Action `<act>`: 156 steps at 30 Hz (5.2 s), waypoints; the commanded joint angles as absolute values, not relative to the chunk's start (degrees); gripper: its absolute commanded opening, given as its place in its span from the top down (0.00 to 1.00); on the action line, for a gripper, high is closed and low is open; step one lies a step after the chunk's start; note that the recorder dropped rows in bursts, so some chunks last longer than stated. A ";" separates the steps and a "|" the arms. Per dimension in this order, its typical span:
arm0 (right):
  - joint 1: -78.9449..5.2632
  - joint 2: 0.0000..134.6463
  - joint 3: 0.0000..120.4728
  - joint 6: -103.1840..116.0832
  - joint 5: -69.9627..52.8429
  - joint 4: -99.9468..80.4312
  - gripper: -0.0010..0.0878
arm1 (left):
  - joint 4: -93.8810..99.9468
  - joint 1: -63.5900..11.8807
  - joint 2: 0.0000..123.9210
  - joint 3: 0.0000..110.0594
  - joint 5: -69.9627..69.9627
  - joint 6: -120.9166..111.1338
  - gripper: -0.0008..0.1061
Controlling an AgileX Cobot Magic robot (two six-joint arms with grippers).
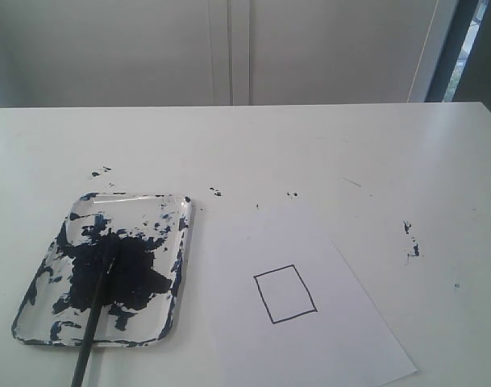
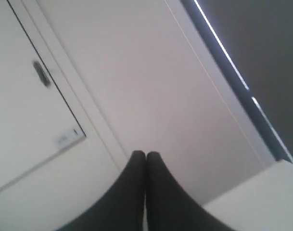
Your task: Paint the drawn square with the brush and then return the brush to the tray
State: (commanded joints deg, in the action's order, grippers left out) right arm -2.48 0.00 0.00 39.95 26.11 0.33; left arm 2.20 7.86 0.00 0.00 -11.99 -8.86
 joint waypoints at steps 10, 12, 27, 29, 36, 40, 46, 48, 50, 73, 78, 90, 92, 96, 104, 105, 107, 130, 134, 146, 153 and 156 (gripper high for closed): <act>-2.48 0.00 2.75 57.45 33.51 -21.57 0.99 | 2.20 7.86 0.00 0.00 -11.99 -8.86 0.99; -2.48 0.00 4.94 62.41 33.30 -29.15 0.99 | 2.20 7.86 0.00 0.00 -11.99 -8.86 0.99; -2.48 7.85 18.84 82.44 33.62 -52.60 0.99 | 2.20 7.86 0.00 0.00 -11.99 -8.86 0.99; -2.48 9.45 20.16 87.42 33.37 -57.36 0.99 | 2.20 7.86 0.00 0.00 -11.99 -8.86 0.99; -2.48 16.78 22.45 100.16 36.01 -73.21 0.99 | 2.20 7.86 0.00 0.00 -11.99 -8.86 0.99; -2.48 22.68 24.73 100.70 42.65 -77.90 0.99 | 2.20 7.86 0.00 0.00 -11.99 -8.86 0.99; -2.48 32.19 30.48 102.05 52.12 -89.28 0.99 | 2.20 7.86 0.00 0.00 -11.99 -8.86 0.99; -2.48 35.08 31.79 102.17 54.30 -91.45 0.99 | 2.20 7.86 0.00 0.00 -11.99 -8.86 0.99; -2.48 37.55 32.58 102.30 55.55 -92.67 0.99 | 2.20 7.86 0.00 0.00 -11.99 -8.86 0.99; -45.76 72.32 40.39 98.91 25.21 -92.25 0.99 | 2.20 7.86 0.00 0.00 -11.99 -8.86 0.99; -52.16 79.19 43.01 99.14 19.27 -88.13 0.99 | 2.20 7.86 0.00 0.00 -11.99 -8.86 0.99; -59.70 86.98 44.85 99.09 17.91 -83.81 0.99 | 2.20 7.86 0.00 0.00 -11.99 -8.86 0.99; -61.35 88.41 45.83 99.09 16.77 -83.81 0.99 | 2.20 7.86 0.00 0.00 -11.99 -8.86 0.99; -63.90 91.88 48.28 99.09 16.39 -82.89 0.99 | 2.20 7.86 0.00 0.00 -11.99 -8.86 0.99; -65.56 98.23 53.26 99.45 16.20 -81.05 0.99 | 2.20 7.86 0.00 0.00 -11.99 -8.86 0.99; -65.56 98.67 53.66 99.70 15.66 -79.44 0.99 | 2.20 7.86 0.00 0.00 -11.99 -8.86 0.99; -65.56 99.41 54.19 100.12 13.71 -77.11 0.99 | 2.20 7.86 0.00 0.00 -11.99 -8.86 0.99; -65.56 99.54 54.15 100.69 11.65 -76.53 0.76 | 2.20 7.86 0.00 0.00 -11.99 -8.86 0.99; -65.56 99.54 54.15 100.83 13.11 -76.43 0.47 | 2.20 7.86 0.00 0.00 -11.99 -8.86 0.99; -67.68 102.97 54.22 100.83 14.38 -73.99 0.35 | 2.20 7.86 0.00 0.00 -11.99 -8.86 0.99; -67.97 109.36 55.57 100.83 14.82 -70.93 0.37 | 2.20 7.86 0.00 0.00 -11.99 -8.86 0.99; -67.97 111.37 57.30 100.72 16.93 -70.00 0.40 | 2.20 7.86 0.00 0.00 -11.99 -8.86 0.99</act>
State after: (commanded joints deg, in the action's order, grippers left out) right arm -67.97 111.37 57.30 100.72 16.93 -70.00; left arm 2.20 7.86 0.00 0.00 -11.99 -8.86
